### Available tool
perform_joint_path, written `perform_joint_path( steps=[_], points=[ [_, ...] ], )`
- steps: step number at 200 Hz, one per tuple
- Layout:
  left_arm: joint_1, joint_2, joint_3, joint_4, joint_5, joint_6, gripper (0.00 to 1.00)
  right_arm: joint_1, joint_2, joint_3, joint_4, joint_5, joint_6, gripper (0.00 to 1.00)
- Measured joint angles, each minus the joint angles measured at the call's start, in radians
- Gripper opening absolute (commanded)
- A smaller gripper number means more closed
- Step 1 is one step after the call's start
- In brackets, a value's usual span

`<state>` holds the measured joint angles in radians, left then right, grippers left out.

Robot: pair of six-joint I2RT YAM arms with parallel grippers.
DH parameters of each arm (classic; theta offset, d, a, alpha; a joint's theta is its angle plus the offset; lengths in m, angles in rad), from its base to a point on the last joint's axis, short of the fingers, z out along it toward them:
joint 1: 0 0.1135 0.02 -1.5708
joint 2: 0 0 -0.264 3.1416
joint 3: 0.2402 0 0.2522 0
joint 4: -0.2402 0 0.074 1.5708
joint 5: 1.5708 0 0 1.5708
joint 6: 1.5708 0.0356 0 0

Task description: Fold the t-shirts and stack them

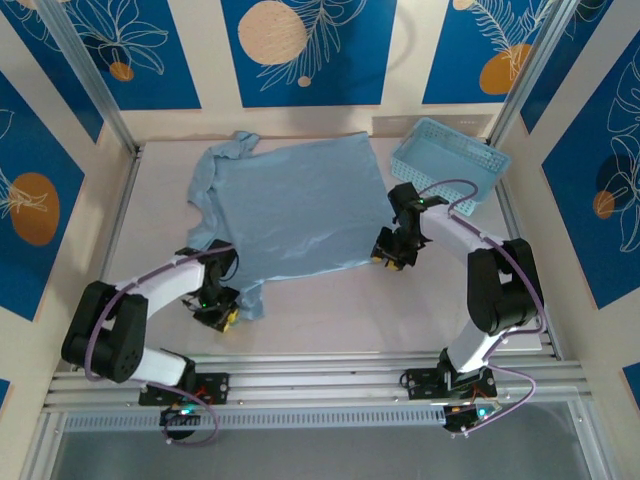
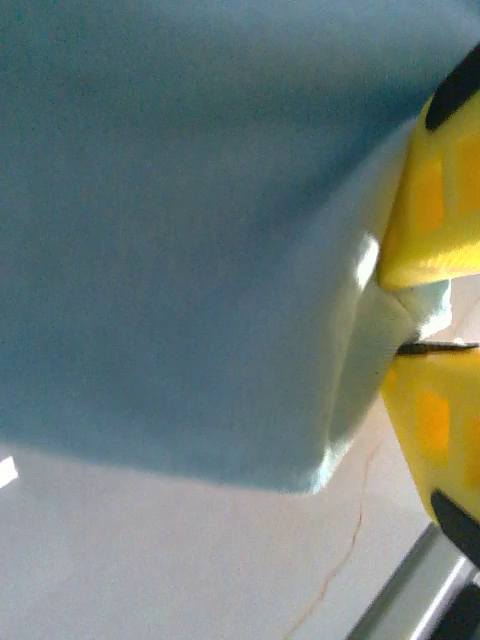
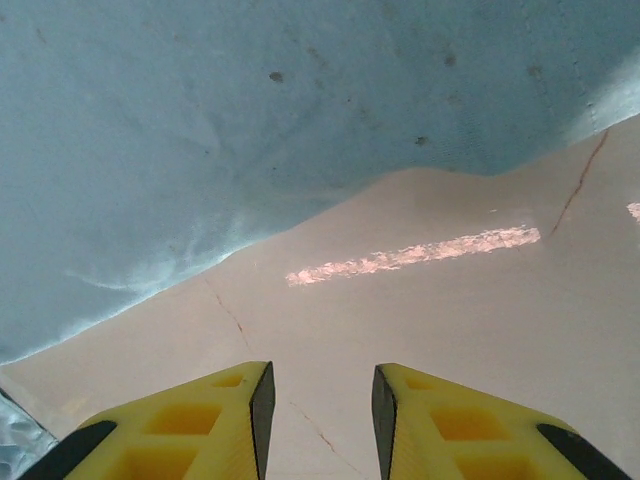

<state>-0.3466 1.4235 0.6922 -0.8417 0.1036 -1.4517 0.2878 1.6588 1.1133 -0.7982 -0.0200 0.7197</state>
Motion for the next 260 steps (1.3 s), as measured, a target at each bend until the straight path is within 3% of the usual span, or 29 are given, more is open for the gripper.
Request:
perform_joint_path(
  steps=[7, 49, 95, 138, 205, 260],
  points=[
    [0.000, 0.003, 0.010, -0.001, -0.011, 0.007, 0.00, -0.002, 0.000, -0.004, 0.003, -0.003, 0.000, 0.35],
    [0.015, -0.042, 0.103, -0.021, -0.185, 0.054, 0.00, -0.094, -0.027, -0.039, 0.002, 0.008, 0.022, 0.48],
    [0.074, -0.216, 0.168, -0.156, -0.292, 0.105, 0.00, -0.213, -0.010, -0.032, 0.000, 0.022, 0.056, 0.44],
    [0.153, -0.262, 0.163, -0.224, -0.299, 0.150, 0.00, -0.199, 0.084, -0.008, 0.008, 0.020, 0.089, 0.41],
    [0.168, -0.264, 0.163, -0.242, -0.296, 0.181, 0.00, -0.196, 0.211, 0.100, 0.003, 0.022, 0.111, 0.37],
    [0.175, -0.264, 0.166, -0.249, -0.296, 0.206, 0.00, -0.196, 0.240, 0.202, 0.002, 0.035, 0.111, 0.41]
  ],
)
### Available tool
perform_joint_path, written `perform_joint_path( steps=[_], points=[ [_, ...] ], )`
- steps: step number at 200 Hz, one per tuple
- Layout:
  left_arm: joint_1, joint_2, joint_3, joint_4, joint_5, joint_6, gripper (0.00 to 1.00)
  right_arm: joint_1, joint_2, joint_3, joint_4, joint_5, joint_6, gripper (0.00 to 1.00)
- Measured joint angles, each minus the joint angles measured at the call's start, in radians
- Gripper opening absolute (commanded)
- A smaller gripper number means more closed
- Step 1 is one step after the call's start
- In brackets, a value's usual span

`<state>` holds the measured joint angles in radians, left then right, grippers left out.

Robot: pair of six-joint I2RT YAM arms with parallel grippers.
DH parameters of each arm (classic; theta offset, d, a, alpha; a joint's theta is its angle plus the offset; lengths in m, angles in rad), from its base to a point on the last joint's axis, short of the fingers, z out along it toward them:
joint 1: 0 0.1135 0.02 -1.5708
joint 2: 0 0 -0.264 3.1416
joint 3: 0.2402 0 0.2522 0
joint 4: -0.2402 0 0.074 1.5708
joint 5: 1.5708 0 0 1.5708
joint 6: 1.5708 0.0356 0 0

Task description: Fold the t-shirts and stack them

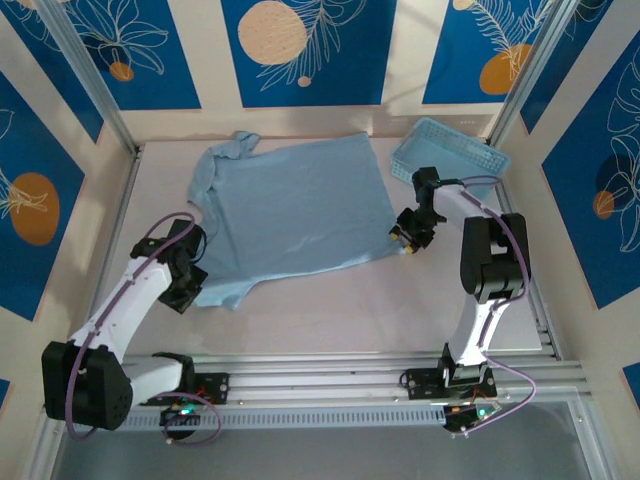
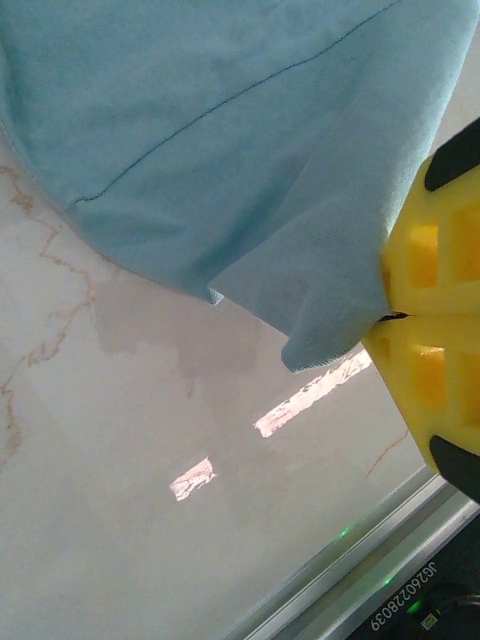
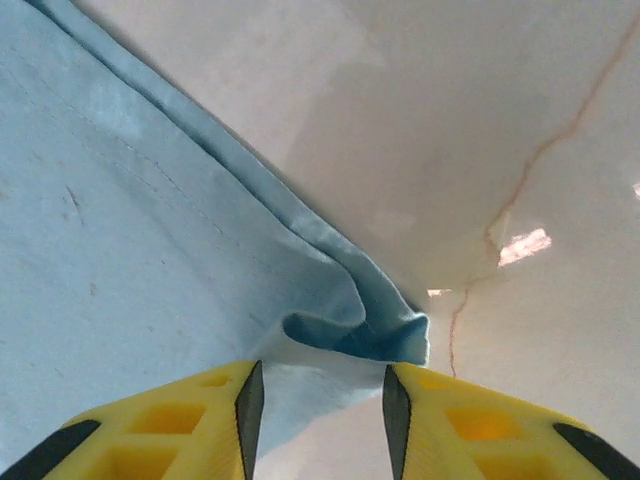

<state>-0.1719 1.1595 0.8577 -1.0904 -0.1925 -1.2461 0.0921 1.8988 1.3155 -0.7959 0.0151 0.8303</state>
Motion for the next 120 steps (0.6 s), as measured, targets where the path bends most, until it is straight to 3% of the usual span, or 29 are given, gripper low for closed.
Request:
perform_joint_path(
  steps=[18, 39, 57, 98, 120],
  points=[
    [0.002, 0.000, 0.002, 0.000, 0.000, 0.000, 0.00, -0.001, 0.042, 0.023, -0.001, -0.003, 0.000, 0.40],
    [0.005, 0.000, 0.009, 0.000, 0.000, 0.001, 0.00, -0.001, 0.088, 0.047, -0.009, -0.007, -0.005, 0.28],
    [0.006, 0.000, 0.012, -0.001, 0.000, 0.004, 0.00, -0.002, 0.100, 0.072, -0.019, -0.011, -0.004, 0.28],
    [0.008, 0.000, 0.013, -0.003, 0.000, 0.010, 0.00, -0.003, 0.093, 0.089, -0.029, 0.002, -0.010, 0.45],
    [0.008, 0.000, 0.013, -0.003, 0.000, 0.019, 0.00, -0.003, 0.029, 0.029, -0.029, 0.018, -0.014, 0.47]
  ],
)
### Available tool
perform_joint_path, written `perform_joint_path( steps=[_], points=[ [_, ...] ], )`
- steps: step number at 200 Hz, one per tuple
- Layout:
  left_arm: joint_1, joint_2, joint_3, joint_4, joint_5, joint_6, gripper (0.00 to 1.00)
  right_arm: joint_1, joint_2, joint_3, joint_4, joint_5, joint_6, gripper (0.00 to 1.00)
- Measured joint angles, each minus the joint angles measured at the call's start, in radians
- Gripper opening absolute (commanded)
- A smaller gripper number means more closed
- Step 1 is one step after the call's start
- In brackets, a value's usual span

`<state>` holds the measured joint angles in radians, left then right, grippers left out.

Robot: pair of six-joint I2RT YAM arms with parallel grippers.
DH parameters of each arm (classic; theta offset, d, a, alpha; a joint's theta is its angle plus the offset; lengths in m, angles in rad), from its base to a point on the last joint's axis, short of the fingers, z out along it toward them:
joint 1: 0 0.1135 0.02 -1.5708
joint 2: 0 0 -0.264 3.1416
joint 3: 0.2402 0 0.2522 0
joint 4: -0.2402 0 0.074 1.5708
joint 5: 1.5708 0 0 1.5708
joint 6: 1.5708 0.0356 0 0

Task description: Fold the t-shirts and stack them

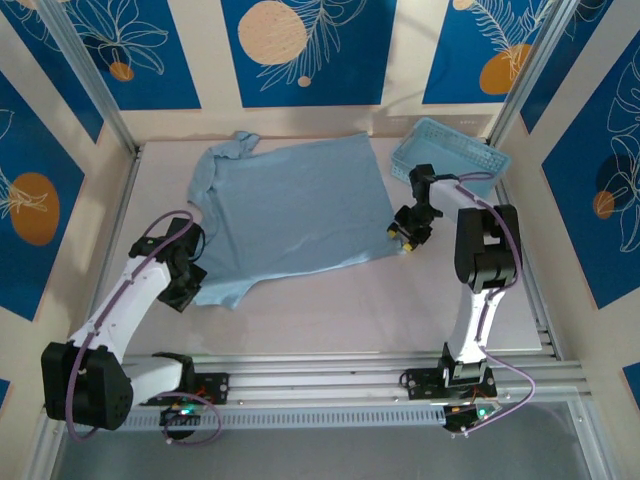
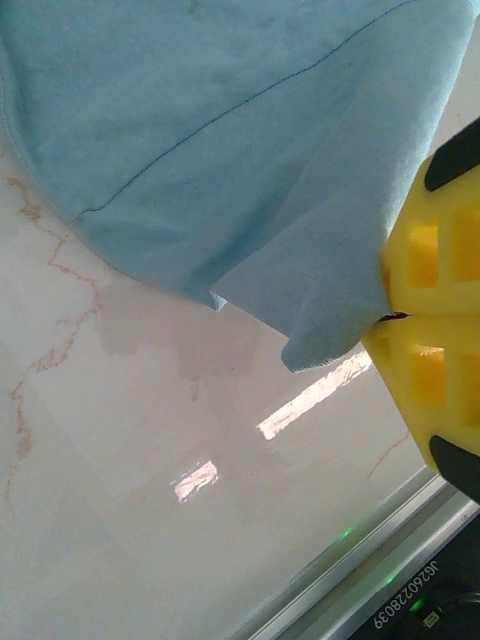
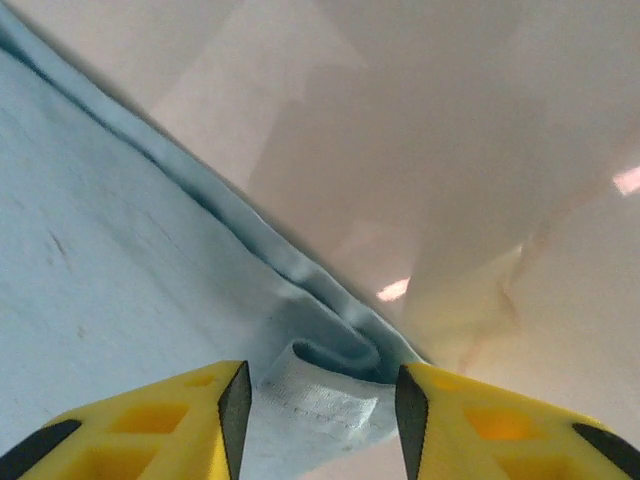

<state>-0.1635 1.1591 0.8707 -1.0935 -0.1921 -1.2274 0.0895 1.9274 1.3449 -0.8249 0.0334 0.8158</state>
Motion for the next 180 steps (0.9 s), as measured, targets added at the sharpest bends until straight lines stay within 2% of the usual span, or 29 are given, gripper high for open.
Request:
perform_joint_path(
  steps=[48, 116, 164, 180],
  points=[
    [0.000, 0.000, 0.000, 0.000, 0.001, 0.000, 0.00, 0.008, -0.137, -0.112, 0.000, 0.013, 0.010, 0.45],
    [0.001, 0.000, 0.000, 0.002, 0.008, 0.000, 0.00, 0.010, -0.098, -0.137, 0.008, 0.003, 0.042, 0.46],
    [0.001, 0.003, 0.000, 0.010, 0.008, 0.000, 0.00, 0.009, 0.014, -0.053, -0.012, -0.014, 0.068, 0.32],
    [0.001, 0.011, 0.002, 0.015, 0.015, 0.001, 0.00, 0.014, 0.033, -0.027, -0.027, -0.011, 0.066, 0.20]
  ],
)
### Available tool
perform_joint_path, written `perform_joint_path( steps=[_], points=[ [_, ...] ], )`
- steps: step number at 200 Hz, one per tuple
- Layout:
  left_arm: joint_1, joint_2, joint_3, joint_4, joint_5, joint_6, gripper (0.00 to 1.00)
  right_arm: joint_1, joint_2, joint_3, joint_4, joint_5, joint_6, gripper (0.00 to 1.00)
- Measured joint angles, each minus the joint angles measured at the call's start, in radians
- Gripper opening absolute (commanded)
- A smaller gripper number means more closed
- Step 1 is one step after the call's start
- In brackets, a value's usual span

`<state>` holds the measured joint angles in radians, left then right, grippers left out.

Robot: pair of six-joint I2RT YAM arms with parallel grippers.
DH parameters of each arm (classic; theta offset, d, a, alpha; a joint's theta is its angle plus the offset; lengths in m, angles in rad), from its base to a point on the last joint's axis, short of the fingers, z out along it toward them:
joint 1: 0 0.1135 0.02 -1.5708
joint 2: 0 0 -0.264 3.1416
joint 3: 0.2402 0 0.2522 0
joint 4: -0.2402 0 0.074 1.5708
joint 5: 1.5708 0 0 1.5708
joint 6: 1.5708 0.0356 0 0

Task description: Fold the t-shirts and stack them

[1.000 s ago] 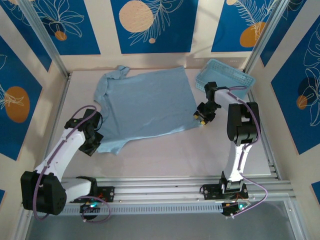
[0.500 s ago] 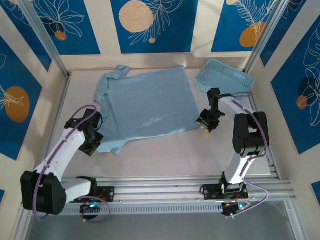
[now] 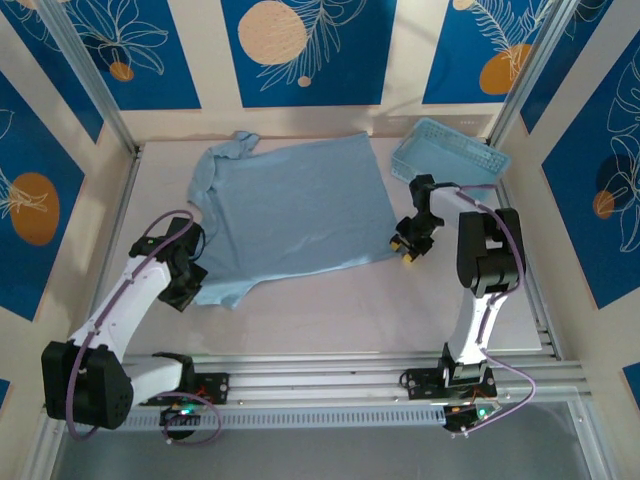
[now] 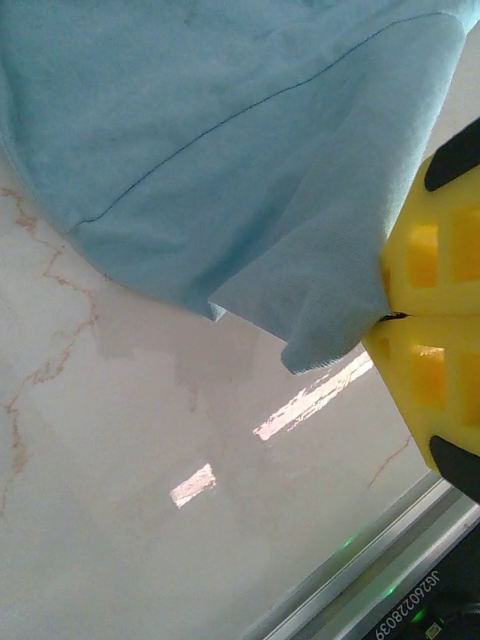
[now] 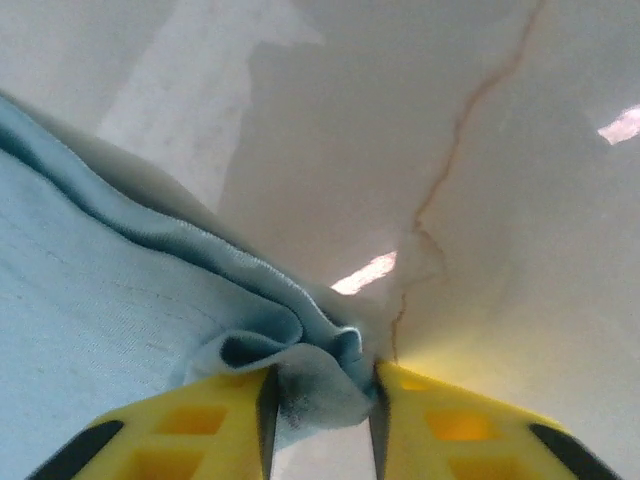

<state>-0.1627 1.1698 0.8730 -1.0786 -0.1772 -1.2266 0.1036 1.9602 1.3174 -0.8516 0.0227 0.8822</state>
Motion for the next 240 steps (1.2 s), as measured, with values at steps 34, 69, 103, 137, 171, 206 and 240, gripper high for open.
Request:
perform_joint_path(
  steps=[34, 69, 103, 137, 171, 206, 240],
  points=[
    [0.001, 0.018, 0.031, 0.027, 0.005, 0.016, 0.00, 0.020, 0.021, 0.047, 0.058, -0.005, -0.009, 0.00],
    [0.016, 0.052, 0.172, 0.056, 0.017, 0.060, 0.00, 0.040, -0.021, 0.092, 0.081, -0.020, -0.023, 0.00],
    [0.055, 0.085, 0.420, 0.076, 0.026, 0.106, 0.00, 0.048, -0.144, 0.261, 0.079, -0.058, -0.048, 0.00],
    [0.069, 0.088, 0.706, 0.108, -0.004, 0.157, 0.00, 0.050, -0.267, 0.473, 0.104, -0.104, -0.077, 0.00],
    [0.069, -0.063, 0.764, 0.159, -0.072, 0.193, 0.00, 0.058, -0.440, 0.494, 0.138, -0.160, -0.096, 0.00],
    [0.069, -0.228, 0.867, 0.159, -0.121, 0.257, 0.00, 0.066, -0.689, 0.412, 0.154, -0.212, -0.102, 0.00],
    [0.069, -0.204, 1.139, 0.162, -0.130, 0.301, 0.00, 0.061, -0.834, 0.434, 0.145, -0.258, -0.097, 0.00]
  ],
)
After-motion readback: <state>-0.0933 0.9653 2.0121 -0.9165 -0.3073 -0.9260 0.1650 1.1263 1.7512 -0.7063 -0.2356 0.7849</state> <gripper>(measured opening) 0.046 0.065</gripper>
